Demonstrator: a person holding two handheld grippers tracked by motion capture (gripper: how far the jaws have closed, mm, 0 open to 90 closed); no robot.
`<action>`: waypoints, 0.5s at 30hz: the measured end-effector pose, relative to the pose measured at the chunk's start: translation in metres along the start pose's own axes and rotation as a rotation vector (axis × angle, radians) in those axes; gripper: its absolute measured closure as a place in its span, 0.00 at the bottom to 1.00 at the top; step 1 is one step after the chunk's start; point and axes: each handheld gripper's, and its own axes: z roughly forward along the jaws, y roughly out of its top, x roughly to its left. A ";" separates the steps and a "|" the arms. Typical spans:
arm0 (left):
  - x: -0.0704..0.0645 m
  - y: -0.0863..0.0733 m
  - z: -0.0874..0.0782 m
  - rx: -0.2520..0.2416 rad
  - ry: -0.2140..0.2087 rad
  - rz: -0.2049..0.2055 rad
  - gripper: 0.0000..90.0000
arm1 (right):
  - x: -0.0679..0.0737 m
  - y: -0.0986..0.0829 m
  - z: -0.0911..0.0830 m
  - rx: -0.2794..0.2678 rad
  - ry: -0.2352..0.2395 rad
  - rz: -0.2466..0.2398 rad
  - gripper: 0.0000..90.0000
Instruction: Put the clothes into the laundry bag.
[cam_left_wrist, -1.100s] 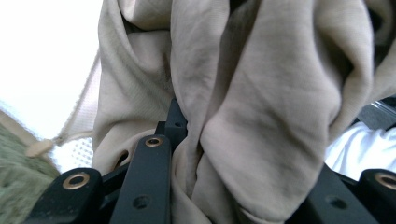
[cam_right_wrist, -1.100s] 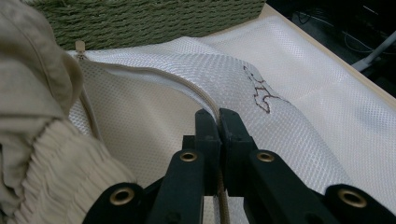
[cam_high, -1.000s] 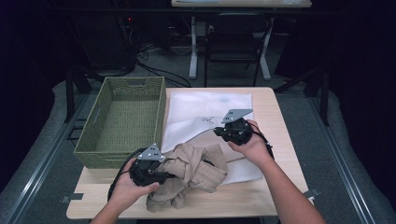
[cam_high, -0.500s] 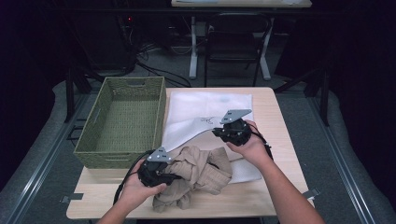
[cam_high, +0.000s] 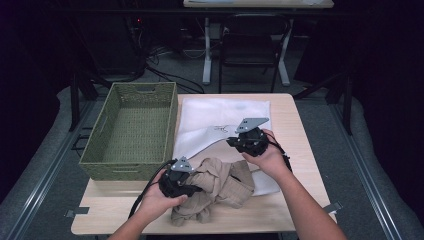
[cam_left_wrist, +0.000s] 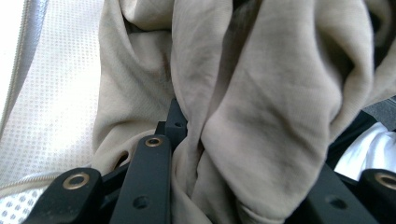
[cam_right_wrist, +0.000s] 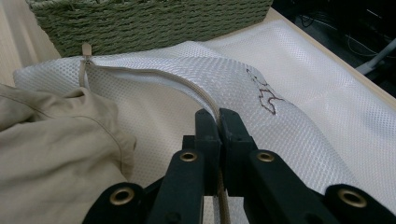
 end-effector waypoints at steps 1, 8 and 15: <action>0.001 0.001 0.001 0.001 0.003 0.002 0.77 | 0.000 0.000 0.000 -0.001 0.001 0.000 0.97; 0.004 0.003 0.009 0.005 0.008 -0.014 0.77 | 0.001 -0.003 0.001 -0.006 0.006 0.006 0.97; 0.007 0.004 0.014 0.007 0.015 -0.022 0.77 | 0.004 -0.003 -0.003 -0.027 0.008 0.001 0.97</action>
